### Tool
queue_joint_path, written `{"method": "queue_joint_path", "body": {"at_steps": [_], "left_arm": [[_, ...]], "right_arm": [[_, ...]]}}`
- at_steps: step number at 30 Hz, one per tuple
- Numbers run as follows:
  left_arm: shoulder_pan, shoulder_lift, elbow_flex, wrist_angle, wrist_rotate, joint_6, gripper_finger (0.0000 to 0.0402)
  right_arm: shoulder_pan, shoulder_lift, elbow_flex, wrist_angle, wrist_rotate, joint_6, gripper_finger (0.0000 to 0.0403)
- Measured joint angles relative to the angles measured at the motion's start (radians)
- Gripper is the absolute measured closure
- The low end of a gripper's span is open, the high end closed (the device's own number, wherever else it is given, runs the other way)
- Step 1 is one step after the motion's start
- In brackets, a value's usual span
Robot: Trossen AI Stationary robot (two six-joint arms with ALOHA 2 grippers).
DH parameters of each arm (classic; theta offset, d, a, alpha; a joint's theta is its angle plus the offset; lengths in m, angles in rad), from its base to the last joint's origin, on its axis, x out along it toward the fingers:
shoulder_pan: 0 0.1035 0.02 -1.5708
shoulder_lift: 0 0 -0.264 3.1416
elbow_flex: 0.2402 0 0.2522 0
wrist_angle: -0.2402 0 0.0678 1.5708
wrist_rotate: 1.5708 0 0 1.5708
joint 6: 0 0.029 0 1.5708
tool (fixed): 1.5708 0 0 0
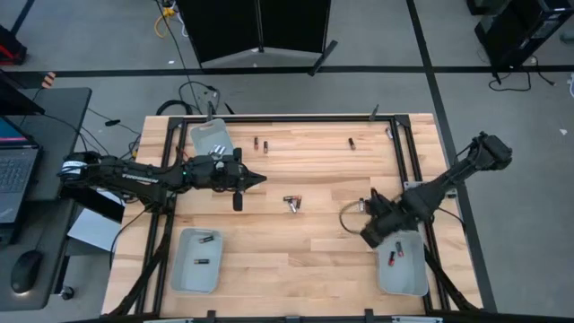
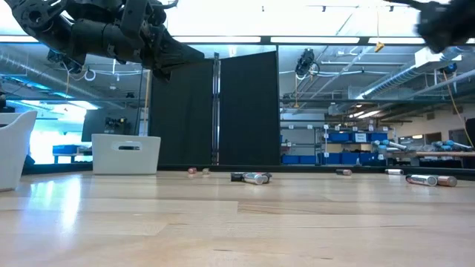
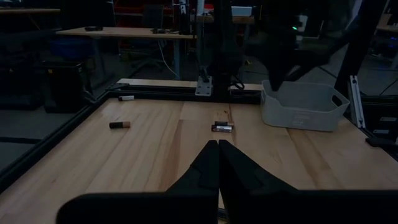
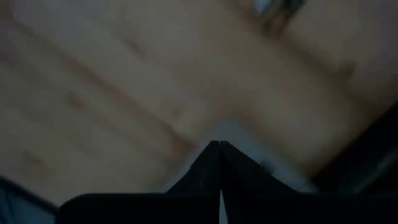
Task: Sort batteries
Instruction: Put the black-brown battery into the bottom left gray bin
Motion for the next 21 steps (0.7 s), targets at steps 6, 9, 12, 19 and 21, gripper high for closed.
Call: {"method": "queue_joint_path", "body": {"at_steps": [6, 9, 12, 19, 21], "left_arm": [[0.000, 0.000, 0.000, -0.001, 0.000, 0.004, 0.0394], [0.000, 0.000, 0.000, -0.005, -0.001, 0.008, 0.0394], [0.000, 0.000, 0.000, -0.006, -0.001, 0.009, 0.0394], [0.004, 0.000, 0.000, -0.007, -0.011, 0.030, 0.0394], [0.007, 0.000, 0.000, -0.009, -0.011, 0.029, 0.0394]], "right_arm": [[-0.334, 0.013, 0.018, -0.031, 0.065, -0.434, 0.0389], [-0.538, 0.046, 0.018, -0.029, 0.102, -0.673, 0.0395], [-0.723, 0.109, 0.019, -0.033, 0.134, -0.892, 0.0392], [-0.995, 0.345, 0.096, -0.089, 0.320, -1.275, 0.0395], [-1.033, 0.413, 0.138, -0.103, 0.380, -1.352, 0.0395]]}}
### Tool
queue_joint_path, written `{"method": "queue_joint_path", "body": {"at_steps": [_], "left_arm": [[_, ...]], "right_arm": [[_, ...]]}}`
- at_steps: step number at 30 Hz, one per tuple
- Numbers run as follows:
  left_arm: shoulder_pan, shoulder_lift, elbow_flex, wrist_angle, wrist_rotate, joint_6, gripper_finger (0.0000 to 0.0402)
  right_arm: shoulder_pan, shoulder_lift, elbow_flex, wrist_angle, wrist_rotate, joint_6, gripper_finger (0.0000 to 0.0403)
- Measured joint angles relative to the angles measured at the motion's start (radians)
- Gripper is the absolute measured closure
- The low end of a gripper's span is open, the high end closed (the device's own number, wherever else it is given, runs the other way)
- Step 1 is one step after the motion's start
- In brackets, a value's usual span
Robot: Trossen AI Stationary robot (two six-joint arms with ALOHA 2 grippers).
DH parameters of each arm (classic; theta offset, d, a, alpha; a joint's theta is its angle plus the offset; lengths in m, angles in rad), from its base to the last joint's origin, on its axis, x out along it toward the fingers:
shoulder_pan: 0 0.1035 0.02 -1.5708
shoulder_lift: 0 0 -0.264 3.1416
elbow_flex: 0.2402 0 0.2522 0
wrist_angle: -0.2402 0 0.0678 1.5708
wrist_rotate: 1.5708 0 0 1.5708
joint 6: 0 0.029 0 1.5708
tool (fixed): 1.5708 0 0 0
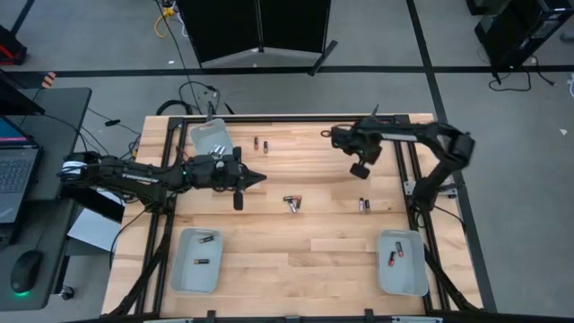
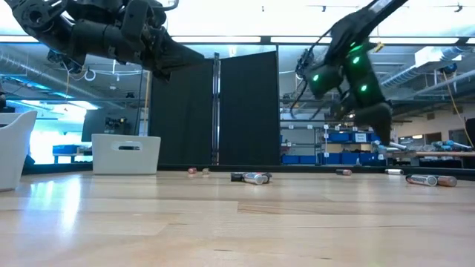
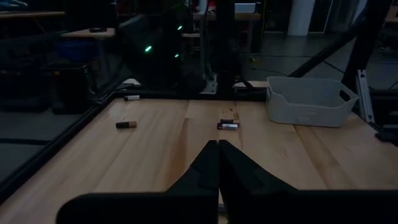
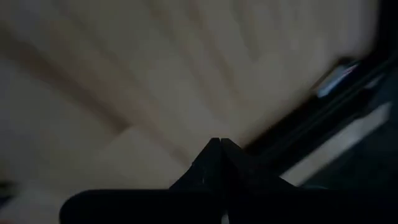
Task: Sort batteries
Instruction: Put the black-brown battery into the bottom left gray bin
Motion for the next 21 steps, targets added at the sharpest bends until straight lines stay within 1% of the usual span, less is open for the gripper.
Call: {"method": "queue_joint_path", "body": {"at_steps": [6, 8, 13, 17, 21], "left_arm": [[0.000, 0.000, 0.000, -0.005, 0.000, 0.000, 0.0394], [0.000, 0.000, 0.000, -0.009, 0.000, 0.002, 0.0394], [0.000, 0.000, 0.000, -0.023, 0.000, 0.003, 0.0394], [0.000, 0.000, 0.000, -0.039, 0.000, 0.004, 0.0394], [0.000, 0.000, 0.000, -0.038, -0.001, 0.004, 0.0394]], "right_arm": [[-0.068, 0.165, 0.109, -0.058, 0.129, -0.148, 0.0395], [-0.085, 0.204, 0.132, -0.074, 0.145, -0.194, 0.0395], [-0.138, 0.267, 0.168, -0.125, 0.143, -0.234, 0.0395], [-0.204, 0.261, 0.210, -0.126, 0.069, -0.212, 0.0395], [-0.288, 0.239, 0.300, -0.130, 0.059, -0.178, 0.0395]]}}
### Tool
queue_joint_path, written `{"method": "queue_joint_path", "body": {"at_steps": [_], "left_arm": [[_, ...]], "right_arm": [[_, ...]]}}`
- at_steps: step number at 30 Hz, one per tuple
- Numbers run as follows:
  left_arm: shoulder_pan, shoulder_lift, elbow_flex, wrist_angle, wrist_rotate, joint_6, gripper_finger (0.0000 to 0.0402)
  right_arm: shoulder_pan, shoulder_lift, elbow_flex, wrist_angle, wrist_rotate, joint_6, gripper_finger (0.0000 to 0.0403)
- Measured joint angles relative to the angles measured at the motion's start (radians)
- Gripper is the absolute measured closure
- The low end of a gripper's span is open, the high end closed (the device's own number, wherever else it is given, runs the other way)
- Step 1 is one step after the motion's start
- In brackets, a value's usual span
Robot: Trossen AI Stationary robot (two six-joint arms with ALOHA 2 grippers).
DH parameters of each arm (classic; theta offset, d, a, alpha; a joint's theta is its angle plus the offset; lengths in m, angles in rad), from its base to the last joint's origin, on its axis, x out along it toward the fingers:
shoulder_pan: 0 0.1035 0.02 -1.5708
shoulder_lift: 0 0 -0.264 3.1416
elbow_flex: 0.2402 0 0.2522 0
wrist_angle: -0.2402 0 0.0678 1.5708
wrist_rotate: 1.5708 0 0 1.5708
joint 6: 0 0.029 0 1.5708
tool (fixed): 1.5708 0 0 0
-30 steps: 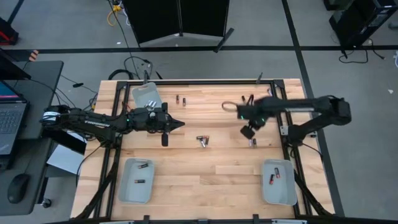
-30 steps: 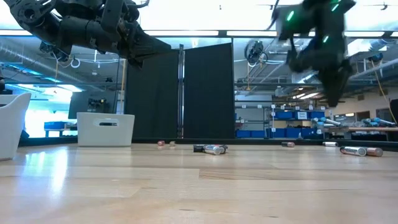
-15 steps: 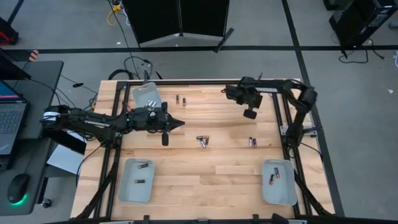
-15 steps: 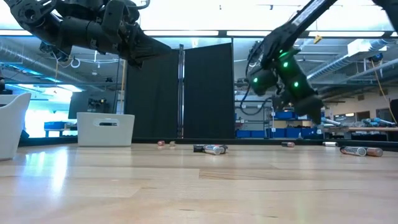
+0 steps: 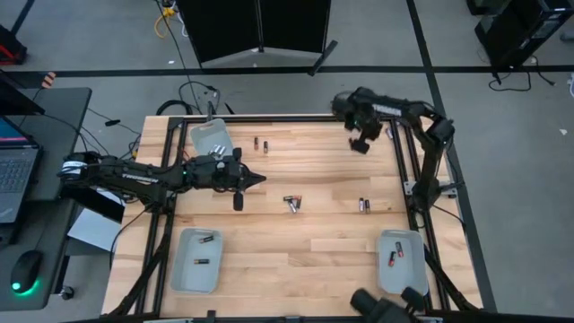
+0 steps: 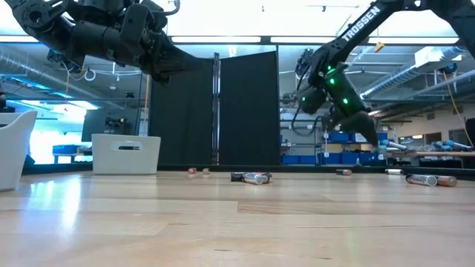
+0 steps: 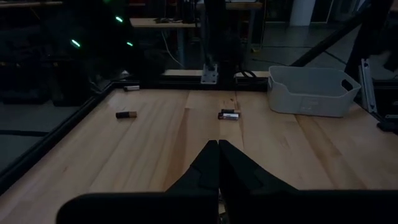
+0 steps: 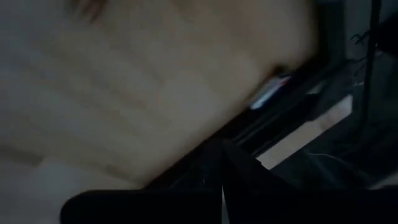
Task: Sort batteries
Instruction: Put the black-brown battery into the bottom left gray bin
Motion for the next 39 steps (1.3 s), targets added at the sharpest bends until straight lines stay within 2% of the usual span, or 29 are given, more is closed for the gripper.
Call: {"method": "queue_joint_path", "body": {"at_steps": [4, 10, 16, 39], "left_arm": [[0.000, 0.000, 0.000, 0.004, -0.014, 0.003, 0.0394], [0.000, 0.000, 0.000, 0.004, -0.015, 0.003, 0.0394], [0.000, 0.000, 0.000, 0.000, -0.022, 0.003, 0.0394], [0.000, 0.000, 0.000, -0.014, -0.026, 0.004, 0.0394]], "right_arm": [[-0.094, 0.015, 0.127, 0.005, -0.006, 0.005, 0.0395], [-0.253, 0.108, 0.295, -0.019, -0.083, 0.091, 0.0395], [-0.361, 0.190, 0.315, -0.060, -0.120, 0.114, 0.0395], [-0.377, 0.208, 0.333, -0.035, -0.143, 0.121, 0.0395]]}}
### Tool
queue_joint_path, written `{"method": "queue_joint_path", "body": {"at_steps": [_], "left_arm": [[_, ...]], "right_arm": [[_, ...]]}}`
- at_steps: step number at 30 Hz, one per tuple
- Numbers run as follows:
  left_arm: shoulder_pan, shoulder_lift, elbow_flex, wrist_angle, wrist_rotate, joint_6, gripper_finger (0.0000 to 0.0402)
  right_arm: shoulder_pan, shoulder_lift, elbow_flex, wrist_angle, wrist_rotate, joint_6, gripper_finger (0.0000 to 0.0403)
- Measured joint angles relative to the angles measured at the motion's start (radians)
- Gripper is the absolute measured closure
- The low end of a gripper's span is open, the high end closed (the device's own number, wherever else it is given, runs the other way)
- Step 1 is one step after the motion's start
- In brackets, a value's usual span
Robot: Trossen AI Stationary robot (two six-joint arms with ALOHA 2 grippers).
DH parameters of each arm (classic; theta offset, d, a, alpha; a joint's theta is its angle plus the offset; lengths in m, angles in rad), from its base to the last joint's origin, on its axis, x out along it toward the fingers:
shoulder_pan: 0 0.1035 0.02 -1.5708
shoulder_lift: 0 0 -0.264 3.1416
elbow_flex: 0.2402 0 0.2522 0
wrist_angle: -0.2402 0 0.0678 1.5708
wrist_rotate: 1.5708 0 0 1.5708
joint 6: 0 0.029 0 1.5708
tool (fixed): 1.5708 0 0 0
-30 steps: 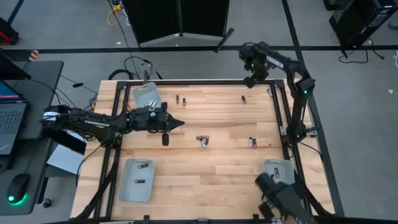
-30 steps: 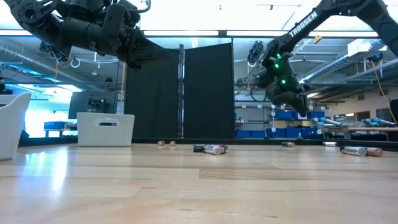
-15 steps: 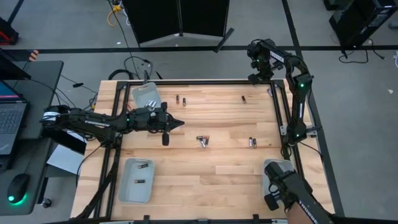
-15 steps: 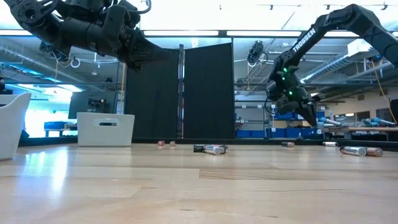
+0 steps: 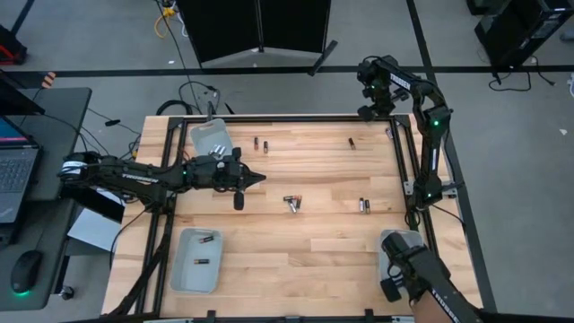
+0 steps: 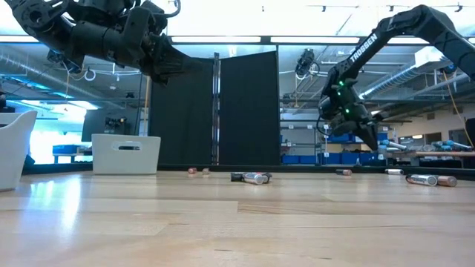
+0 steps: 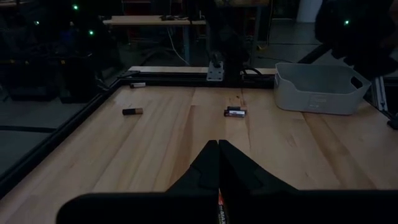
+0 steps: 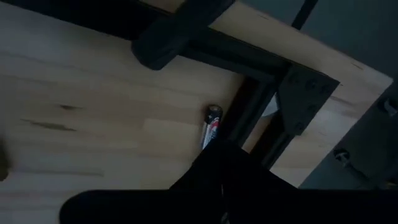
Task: Sort batteries
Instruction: Put the black-brown battery into the bottom left gray bin
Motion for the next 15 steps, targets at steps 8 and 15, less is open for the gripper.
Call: {"method": "queue_joint_path", "body": {"at_steps": [8, 15], "left_arm": [[0.000, 0.000, 0.000, 0.000, 0.000, 0.000, 0.0394], [0.000, 0.000, 0.000, 0.000, 0.000, 0.000, 0.0394]], "right_arm": [[-0.043, 0.000, 0.030, 0.167, -0.171, 0.037, 0.0396], [-0.092, 0.000, 0.010, 0.305, -0.207, 0.087, 0.0396]]}}
